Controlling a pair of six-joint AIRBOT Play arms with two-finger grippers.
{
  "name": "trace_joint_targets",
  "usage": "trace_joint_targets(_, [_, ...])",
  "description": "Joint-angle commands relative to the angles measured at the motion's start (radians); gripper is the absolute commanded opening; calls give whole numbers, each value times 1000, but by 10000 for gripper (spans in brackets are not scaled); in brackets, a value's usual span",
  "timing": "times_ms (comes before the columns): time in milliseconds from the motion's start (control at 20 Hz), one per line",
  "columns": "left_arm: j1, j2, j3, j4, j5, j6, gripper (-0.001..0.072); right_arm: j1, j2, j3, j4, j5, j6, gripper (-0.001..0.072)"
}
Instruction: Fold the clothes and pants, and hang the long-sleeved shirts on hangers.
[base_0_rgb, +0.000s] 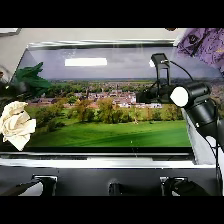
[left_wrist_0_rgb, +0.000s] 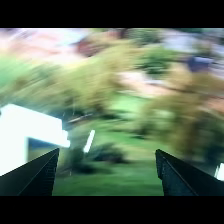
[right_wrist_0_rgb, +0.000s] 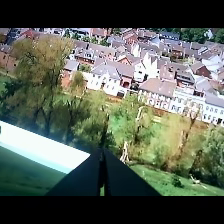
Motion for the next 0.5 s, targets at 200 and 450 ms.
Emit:
trace_joint_targets(200, [383, 2, -274, 29, 164, -46, 720, 1, 1, 1, -1, 1, 0, 27])
trace_joint_targets(450, [462, -55, -376, 29, 368, -46, 720, 1, 1, 1, -1, 2, 0, 28])
